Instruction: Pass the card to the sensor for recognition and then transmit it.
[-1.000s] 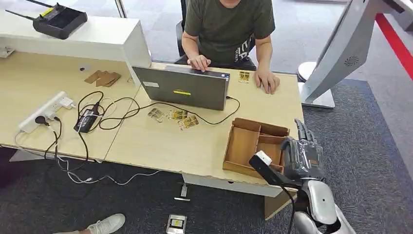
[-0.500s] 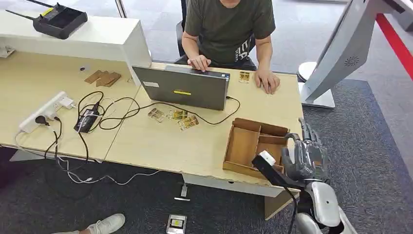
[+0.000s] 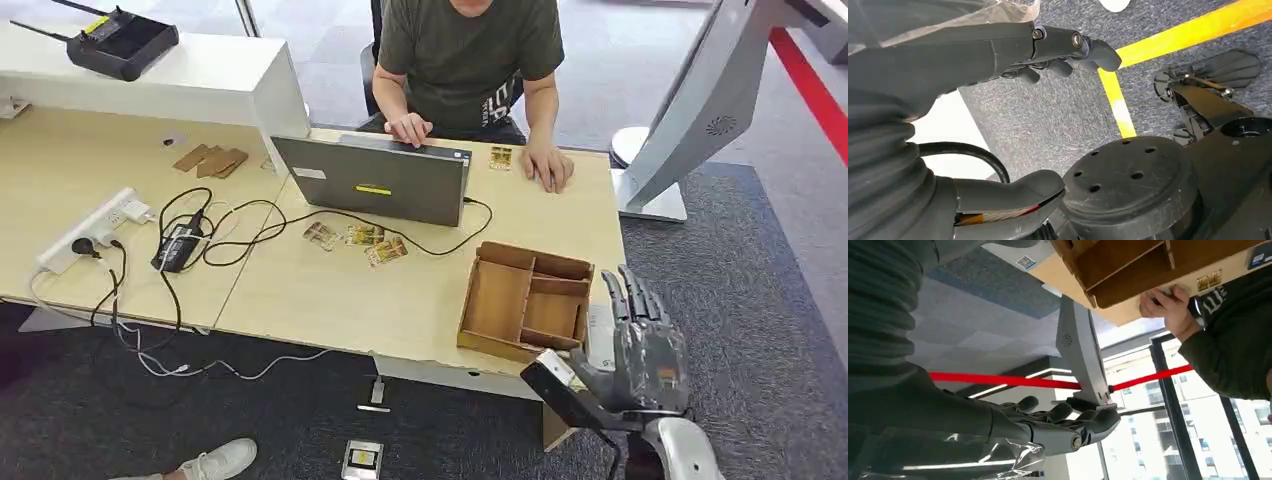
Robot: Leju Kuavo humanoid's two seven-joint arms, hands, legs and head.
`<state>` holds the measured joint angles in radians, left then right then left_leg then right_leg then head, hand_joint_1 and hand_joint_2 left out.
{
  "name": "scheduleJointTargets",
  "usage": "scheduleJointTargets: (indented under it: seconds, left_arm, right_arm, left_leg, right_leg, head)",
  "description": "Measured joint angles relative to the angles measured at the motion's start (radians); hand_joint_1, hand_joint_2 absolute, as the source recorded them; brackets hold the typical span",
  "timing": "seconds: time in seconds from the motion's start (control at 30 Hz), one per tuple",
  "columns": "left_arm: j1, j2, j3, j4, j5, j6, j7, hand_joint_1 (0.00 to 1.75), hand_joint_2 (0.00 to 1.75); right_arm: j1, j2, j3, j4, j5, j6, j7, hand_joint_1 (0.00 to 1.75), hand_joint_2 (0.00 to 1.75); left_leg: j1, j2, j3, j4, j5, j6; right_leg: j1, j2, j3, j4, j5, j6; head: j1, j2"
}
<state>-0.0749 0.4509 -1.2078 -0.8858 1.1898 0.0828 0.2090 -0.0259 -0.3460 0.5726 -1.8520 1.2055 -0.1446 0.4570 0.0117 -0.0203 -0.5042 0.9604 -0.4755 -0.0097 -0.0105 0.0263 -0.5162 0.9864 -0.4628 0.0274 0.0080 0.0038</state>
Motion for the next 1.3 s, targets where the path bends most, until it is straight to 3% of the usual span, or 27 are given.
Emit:
scheduleJointTargets:
  seconds: [0.13,0.3,0.5,1.07,1.3]
  left_arm:
    - [0.001,-0.003,0.0,0.0,-0.005,0.003,-0.003,0.0,1.75]
    - [0.001,-0.004,0.0,0.0,-0.018,0.012,-0.003,0.0,1.75]
    - [0.001,-0.006,0.001,0.0,-0.024,0.01,0.0,0.0,1.75]
    - [0.001,-0.014,0.003,-0.001,-0.014,0.023,0.029,0.0,1.75]
    - [0.001,-0.014,0.003,-0.003,-0.008,0.032,0.034,0.0,1.75]
  right_arm:
    - [0.024,0.002,-0.006,-0.049,0.017,0.004,-0.01,0.0,1.75]
    - [0.052,0.002,-0.004,-0.114,-0.004,0.106,-0.002,0.0,1.75]
    - [0.049,0.005,0.011,-0.116,-0.073,0.122,-0.005,0.0,1.75]
    - [-0.084,0.105,0.116,0.234,-0.149,0.063,-0.092,0.0,1.75]
    - [-0.135,0.131,0.148,0.348,-0.116,0.026,-0.079,0.0,1.75]
  left_leg:
    - [0.0,0.0,0.0,0.0,0.0,0.0]
    - [0.0,0.0,0.0,0.0,0.0,0.0]
    - [0.0,0.0,-0.001,0.0,0.0,0.0]
    - [0.0,0.0,0.0,0.0,0.0,0.0]
    - [0.0,0.0,0.0,0.0,0.0,0.0]
  right_leg:
    - [0.0,0.0,0.0,0.0,0.0,0.0]
    - [0.0,0.0,0.0,0.0,0.0,0.0]
    - [0.0,0.0,0.0,0.0,0.0,0.0]
    - [0.0,0.0,0.0,0.001,0.0,0.0]
    - [0.0,0.0,0.0,0.001,0.0,0.0]
  head:
    - [0.0,0.0]
    - [0.0,0.0]
    - [0.0,0.0]
    - [0.0,0.0]
    - [0.0,0.0]
